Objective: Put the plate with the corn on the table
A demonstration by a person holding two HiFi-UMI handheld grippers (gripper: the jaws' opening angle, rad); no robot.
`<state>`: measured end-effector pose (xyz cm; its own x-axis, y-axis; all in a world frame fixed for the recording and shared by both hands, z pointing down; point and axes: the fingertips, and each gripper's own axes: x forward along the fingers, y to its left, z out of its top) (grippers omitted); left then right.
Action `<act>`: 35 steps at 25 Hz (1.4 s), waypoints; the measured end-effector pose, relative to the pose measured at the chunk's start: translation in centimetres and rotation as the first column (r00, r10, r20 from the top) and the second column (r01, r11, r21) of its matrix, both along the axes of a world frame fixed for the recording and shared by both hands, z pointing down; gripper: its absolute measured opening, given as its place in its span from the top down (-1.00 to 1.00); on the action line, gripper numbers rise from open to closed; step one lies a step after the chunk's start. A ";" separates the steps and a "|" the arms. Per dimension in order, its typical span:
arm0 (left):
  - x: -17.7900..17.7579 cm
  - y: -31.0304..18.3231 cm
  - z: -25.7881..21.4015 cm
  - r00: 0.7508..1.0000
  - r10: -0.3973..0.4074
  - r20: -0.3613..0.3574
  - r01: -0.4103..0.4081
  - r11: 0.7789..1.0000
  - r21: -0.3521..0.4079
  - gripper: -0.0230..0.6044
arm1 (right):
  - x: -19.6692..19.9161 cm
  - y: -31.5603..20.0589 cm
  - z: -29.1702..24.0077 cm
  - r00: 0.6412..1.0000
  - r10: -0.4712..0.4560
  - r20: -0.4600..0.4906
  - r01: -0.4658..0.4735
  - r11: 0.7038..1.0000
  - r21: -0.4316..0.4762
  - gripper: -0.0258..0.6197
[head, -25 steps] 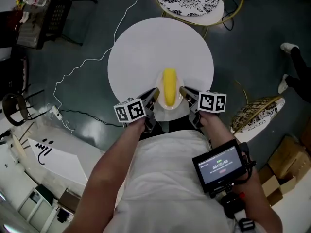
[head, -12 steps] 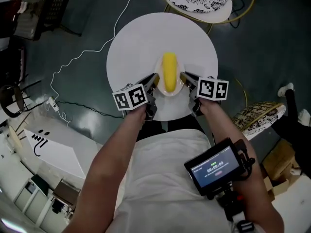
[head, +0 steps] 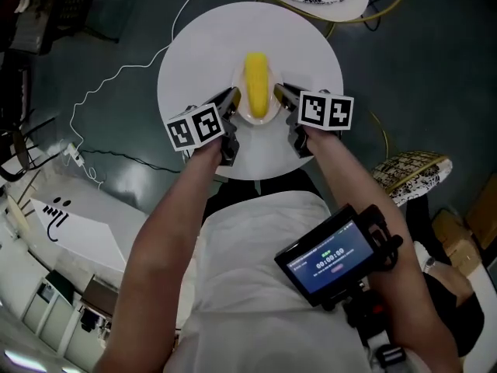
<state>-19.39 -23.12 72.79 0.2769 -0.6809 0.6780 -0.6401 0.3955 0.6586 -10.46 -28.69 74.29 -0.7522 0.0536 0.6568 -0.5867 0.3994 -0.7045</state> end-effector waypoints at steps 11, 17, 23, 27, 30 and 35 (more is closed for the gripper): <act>-1.7 -1.4 0.1 0.997 0.005 0.080 -0.003 1.000 -0.021 0.84 | -1.9 -1.4 -0.1 0.997 -0.039 -0.067 0.045 0.995 0.084 0.82; -1.8 -1.2 0.6 0.990 0.053 0.129 -0.047 0.998 -0.053 0.84 | -2.1 -1.2 0.1 0.990 -0.062 -0.124 0.078 0.989 0.126 0.82; -1.7 -0.9 0.9 0.982 0.087 0.169 -0.073 0.994 -0.086 0.82 | -2.2 -1.0 0.0 0.983 -0.081 -0.162 0.109 0.979 0.171 0.80; -1.8 -1.0 1.0 0.979 0.092 0.182 -0.077 0.993 -0.092 0.82 | -2.2 -1.0 0.0 0.976 -0.099 -0.193 0.139 0.969 0.206 0.77; -2.1 -1.0 1.0 0.971 0.105 0.213 -0.085 0.991 -0.102 0.80 | -2.2 -1.1 0.0 0.965 -0.119 -0.234 0.179 0.951 0.254 0.70; -2.8 -0.4 0.8 0.957 0.106 0.272 -0.076 0.990 -0.117 0.68 | -2.0 -1.4 -0.2 0.971 -0.095 -0.220 0.155 0.949 0.273 0.66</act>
<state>-22.16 -23.56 73.57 0.1261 -0.5835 0.8023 -0.8278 0.3838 0.4092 -12.46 -30.06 74.14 -0.6022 -0.0738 0.7949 -0.6362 0.6459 -0.4220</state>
